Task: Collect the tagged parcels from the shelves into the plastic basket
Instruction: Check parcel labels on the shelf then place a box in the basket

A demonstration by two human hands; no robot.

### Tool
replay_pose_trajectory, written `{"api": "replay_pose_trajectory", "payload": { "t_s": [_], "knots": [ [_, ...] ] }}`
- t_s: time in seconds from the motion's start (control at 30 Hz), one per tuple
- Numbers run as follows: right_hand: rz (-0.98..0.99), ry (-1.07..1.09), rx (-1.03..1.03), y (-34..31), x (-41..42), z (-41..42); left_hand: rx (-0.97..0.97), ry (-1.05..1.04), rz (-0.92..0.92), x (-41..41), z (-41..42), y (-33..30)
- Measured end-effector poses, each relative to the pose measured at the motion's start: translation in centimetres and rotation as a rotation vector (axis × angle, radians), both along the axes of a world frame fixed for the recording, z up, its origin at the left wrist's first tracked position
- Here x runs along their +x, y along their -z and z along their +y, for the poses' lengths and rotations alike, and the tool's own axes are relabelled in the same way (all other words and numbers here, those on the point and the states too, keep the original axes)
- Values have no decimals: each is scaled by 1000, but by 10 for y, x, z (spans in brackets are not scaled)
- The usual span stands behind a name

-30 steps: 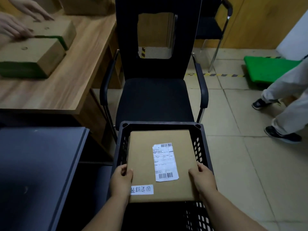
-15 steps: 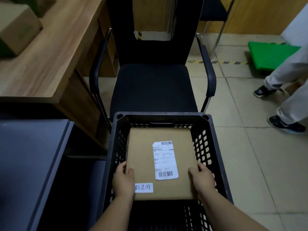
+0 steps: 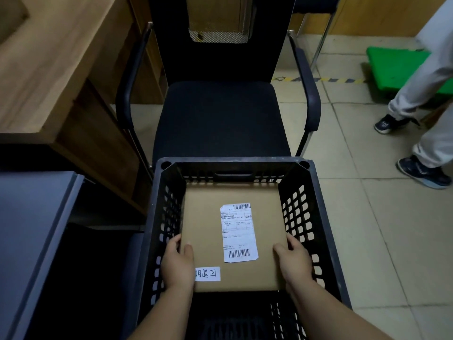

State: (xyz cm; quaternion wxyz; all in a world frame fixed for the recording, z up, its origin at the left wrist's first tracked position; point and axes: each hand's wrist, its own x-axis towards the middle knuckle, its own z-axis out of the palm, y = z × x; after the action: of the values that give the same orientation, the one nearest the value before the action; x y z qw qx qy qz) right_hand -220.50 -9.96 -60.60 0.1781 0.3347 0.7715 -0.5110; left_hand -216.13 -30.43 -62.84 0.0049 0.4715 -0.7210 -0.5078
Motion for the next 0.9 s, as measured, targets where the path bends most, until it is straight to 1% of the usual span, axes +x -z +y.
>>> {"api": "replay_pose_trajectory", "payload": {
  "t_s": [0.3,0.9],
  "knots": [
    [17,-4,39,7,2,-2,-42,-9,-23,0,1,6],
    [10,-119,127,12,1,-5,-34,-20,-42,0,1,4]
  ]
}}
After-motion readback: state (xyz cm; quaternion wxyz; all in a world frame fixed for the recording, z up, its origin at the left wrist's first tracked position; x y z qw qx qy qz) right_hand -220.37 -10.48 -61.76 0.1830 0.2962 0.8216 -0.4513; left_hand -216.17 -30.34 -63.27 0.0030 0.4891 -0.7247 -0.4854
